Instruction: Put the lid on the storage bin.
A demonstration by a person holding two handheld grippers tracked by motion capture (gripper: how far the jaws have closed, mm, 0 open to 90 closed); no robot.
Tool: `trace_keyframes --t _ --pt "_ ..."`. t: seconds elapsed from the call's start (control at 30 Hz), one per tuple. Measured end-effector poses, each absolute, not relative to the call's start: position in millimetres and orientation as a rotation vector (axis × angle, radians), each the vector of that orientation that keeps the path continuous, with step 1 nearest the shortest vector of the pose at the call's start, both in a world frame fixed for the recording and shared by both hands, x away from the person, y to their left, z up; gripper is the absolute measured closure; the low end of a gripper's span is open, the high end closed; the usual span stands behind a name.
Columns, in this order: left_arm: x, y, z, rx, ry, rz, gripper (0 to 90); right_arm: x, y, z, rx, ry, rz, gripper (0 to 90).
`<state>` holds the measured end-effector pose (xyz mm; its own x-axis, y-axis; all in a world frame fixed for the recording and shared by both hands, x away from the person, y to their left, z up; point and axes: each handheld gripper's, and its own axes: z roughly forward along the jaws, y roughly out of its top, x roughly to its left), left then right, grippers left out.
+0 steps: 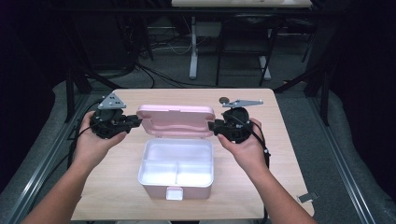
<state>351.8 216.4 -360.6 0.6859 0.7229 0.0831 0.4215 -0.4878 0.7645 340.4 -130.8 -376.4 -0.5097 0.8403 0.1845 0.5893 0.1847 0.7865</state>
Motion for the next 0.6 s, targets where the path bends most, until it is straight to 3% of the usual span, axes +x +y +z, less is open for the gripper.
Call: trace_keyframes --t 0.6 --pt "338.5 226.7 -364.7 2.141 0.862 0.478 72.3 326.6 -130.7 -375.1 1.338 2.177 1.23 71.0"
